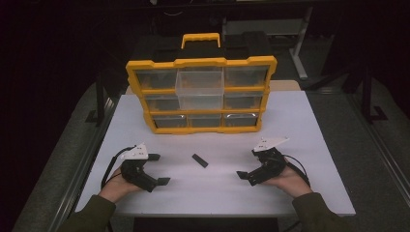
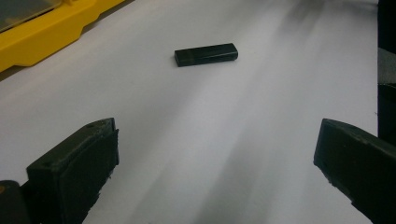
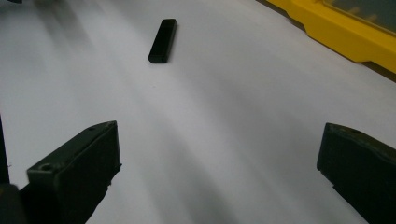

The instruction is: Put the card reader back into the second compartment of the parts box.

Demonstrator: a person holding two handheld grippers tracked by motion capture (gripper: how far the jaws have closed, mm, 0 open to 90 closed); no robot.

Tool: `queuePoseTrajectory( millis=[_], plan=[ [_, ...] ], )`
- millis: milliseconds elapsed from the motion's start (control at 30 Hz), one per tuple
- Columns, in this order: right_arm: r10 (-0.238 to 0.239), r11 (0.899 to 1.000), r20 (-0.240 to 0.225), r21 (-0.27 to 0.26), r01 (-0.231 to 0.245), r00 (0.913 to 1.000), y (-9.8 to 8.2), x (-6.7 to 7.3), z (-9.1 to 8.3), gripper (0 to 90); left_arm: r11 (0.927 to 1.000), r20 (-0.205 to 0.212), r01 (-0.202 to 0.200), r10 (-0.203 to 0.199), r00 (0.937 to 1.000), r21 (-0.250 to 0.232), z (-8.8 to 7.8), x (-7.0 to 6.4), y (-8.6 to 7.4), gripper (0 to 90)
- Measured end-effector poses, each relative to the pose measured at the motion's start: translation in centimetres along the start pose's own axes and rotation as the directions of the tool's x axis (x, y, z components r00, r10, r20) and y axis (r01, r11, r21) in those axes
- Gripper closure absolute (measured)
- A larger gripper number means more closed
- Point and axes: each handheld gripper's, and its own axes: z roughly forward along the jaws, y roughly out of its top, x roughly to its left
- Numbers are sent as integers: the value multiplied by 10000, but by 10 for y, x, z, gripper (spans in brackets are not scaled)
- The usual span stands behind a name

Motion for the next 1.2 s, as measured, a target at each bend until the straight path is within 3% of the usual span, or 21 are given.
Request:
queuePoseTrajectory(
  millis=[1200],
  plan=[
    [-288, 9995, -383, -102, 284, 9989, 30, 2, 15, 0, 10000, 37, 24, -24, 10000, -1, 1, -1, 1, 0]
  ],
)
